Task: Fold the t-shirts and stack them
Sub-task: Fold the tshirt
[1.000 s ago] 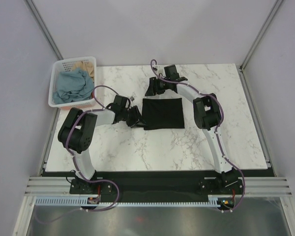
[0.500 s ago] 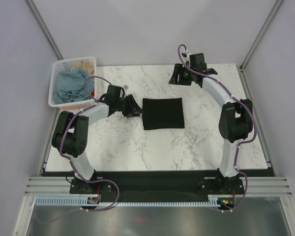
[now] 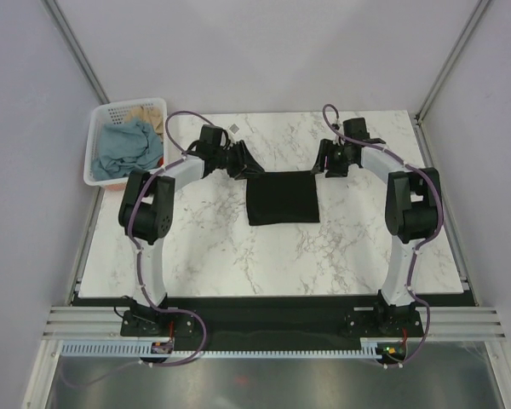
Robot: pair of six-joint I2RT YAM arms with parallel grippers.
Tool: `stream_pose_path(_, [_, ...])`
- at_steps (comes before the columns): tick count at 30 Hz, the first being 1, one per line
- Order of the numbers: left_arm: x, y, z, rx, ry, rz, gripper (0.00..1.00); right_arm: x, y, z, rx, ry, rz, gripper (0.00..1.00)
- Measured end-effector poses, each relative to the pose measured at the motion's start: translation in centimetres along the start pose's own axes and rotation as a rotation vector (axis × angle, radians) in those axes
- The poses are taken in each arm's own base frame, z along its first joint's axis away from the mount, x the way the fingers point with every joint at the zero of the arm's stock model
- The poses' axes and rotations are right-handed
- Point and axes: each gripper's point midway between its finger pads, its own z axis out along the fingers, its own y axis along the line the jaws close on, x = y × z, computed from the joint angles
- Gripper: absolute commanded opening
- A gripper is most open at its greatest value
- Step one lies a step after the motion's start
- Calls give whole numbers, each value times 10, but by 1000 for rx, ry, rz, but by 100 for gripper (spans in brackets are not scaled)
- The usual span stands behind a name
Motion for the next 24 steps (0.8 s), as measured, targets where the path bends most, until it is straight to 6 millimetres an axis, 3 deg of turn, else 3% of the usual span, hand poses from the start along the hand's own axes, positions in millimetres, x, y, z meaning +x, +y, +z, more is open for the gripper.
stream_pose_path(6, [-18, 32, 26, -25, 2, -34, 45, 10, -9, 12, -28, 28, -17, 65])
stream_pose_path(11, [-42, 51, 22, -38, -37, -57, 45, 26, -6, 20, -75, 54, -32, 63])
stream_pose_path(16, [-64, 60, 21, -20, -64, -57, 45, 25, -4, 21, -99, 42, -39, 64])
stream_pose_path(24, [-61, 58, 30, 25, -25, -57, 45, 30, -2, 18, -118, 26, -44, 66])
